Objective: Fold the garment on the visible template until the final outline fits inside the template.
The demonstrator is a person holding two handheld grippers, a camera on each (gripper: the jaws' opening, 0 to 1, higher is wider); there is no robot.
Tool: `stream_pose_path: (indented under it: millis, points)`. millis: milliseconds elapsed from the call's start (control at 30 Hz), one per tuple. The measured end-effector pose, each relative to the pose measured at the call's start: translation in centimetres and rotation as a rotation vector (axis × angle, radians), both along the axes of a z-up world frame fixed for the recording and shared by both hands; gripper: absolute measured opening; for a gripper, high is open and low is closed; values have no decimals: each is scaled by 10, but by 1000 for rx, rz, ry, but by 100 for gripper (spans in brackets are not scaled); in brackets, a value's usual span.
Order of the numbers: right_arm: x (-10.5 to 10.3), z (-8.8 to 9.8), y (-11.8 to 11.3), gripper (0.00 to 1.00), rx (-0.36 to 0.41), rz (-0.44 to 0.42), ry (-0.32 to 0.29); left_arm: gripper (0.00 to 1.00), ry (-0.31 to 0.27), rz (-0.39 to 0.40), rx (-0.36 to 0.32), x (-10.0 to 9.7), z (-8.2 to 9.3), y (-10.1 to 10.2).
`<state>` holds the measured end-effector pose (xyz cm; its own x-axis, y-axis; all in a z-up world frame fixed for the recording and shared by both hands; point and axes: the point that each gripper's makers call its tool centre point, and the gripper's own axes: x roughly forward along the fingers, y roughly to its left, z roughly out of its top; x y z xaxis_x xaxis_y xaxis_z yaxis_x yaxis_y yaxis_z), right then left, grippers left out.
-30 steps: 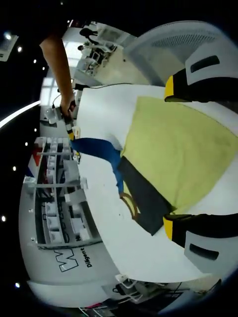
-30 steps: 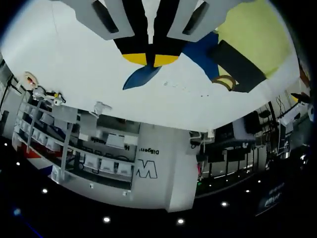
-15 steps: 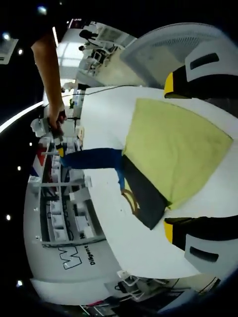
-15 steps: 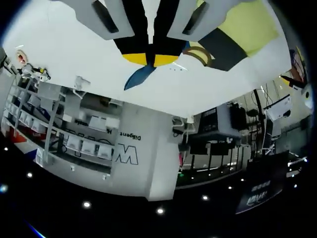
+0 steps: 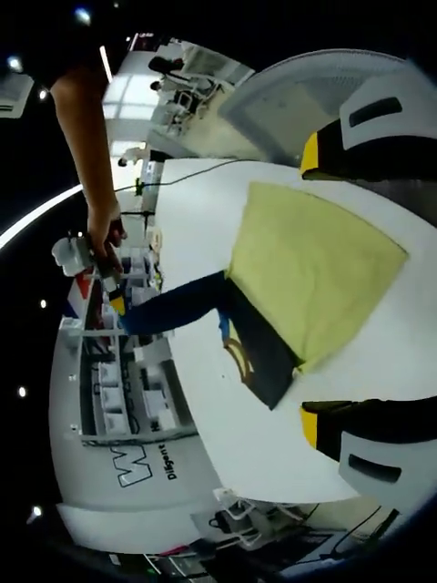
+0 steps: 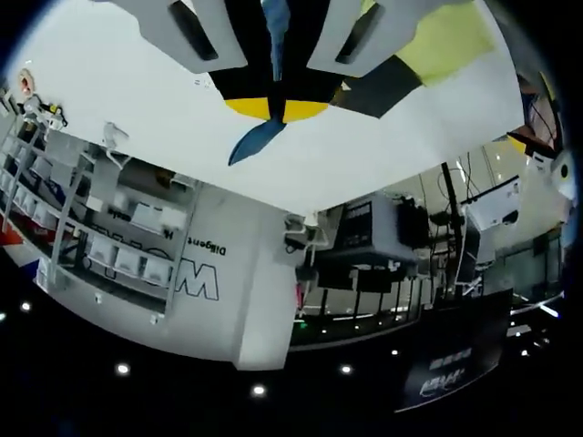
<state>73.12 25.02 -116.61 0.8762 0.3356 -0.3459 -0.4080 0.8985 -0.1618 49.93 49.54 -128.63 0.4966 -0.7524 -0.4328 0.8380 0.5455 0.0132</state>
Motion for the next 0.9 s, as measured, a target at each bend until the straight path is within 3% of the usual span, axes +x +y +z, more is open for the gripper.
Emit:
stream_pose_path:
  millis: [200,600,900]
  points:
    - [0,-11,28,0,19,19,30,97,10,4,3,-3,-3,11]
    - [3,-34,61,0,56,15,84,98,20,25,-2,-8,-7,24]
    - [1,-54,92,0,5,77,105,98,35,52,18,-13,-19,36]
